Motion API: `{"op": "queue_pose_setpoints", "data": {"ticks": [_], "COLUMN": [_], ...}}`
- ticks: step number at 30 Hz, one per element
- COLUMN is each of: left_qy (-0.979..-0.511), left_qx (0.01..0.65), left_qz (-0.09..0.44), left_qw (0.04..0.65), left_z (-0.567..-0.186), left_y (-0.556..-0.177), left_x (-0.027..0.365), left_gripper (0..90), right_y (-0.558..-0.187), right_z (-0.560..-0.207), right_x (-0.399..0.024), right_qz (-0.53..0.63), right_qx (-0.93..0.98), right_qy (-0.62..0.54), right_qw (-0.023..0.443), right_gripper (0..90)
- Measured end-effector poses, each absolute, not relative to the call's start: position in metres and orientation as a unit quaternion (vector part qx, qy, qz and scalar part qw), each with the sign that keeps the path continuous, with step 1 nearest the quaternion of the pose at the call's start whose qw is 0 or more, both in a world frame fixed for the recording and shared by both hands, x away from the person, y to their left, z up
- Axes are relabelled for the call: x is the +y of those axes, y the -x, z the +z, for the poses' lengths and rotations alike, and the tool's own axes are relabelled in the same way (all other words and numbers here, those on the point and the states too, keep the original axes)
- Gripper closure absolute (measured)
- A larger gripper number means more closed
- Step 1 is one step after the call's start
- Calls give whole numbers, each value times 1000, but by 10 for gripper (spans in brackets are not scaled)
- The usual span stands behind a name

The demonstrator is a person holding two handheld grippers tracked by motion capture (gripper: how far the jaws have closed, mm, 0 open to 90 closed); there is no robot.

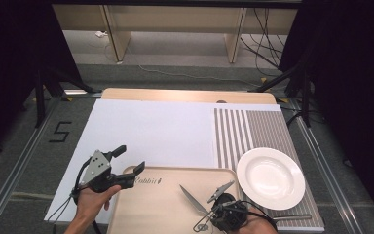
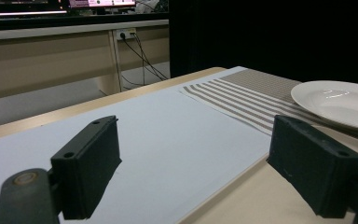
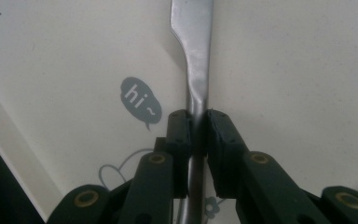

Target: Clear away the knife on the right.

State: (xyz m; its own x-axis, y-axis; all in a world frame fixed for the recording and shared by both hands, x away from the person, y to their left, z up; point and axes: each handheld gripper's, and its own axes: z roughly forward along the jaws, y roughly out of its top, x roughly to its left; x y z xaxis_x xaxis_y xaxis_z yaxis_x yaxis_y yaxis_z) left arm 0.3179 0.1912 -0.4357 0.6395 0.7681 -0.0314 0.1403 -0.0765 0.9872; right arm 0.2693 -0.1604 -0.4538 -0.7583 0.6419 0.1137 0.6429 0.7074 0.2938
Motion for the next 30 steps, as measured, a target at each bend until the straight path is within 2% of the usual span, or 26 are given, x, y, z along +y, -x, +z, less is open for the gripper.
{"op": "queue_pose_setpoints", "data": {"ticks": [6,10,14,16,19,24,26,30], "left_qy": [-687,-687,-687,-687,-687,-688,-688,-688], "left_qx": [333,333,334,334,333,334,334,333], "left_qz": [265,265,265,265,265,266,266,266], "left_qw": [589,588,588,588,588,588,588,587], "left_z": [-435,-435,-435,-436,-436,-436,-436,-436], "left_y": [-317,-317,-317,-317,-318,-318,-318,-318], "left_x": [192,192,191,191,191,191,191,191], "left_gripper": [158,157,158,158,158,158,158,158], "right_y": [-268,-269,-267,-266,-263,-263,-265,-267], "right_z": [-456,-448,-442,-443,-447,-454,-457,-459], "right_x": [-159,-160,-156,-152,-146,-139,-137,-136], "right_qz": [-155,-187,-236,-245,-245,-220,-209,-202], "right_qx": [-926,-920,-912,-914,-915,-924,-927,-931], "right_qy": [344,345,335,324,319,308,308,298], "right_qw": [-2,-5,-2,-7,-26,-48,-51,-53], "right_gripper": [787,623,546,568,709,868,900,900]}}
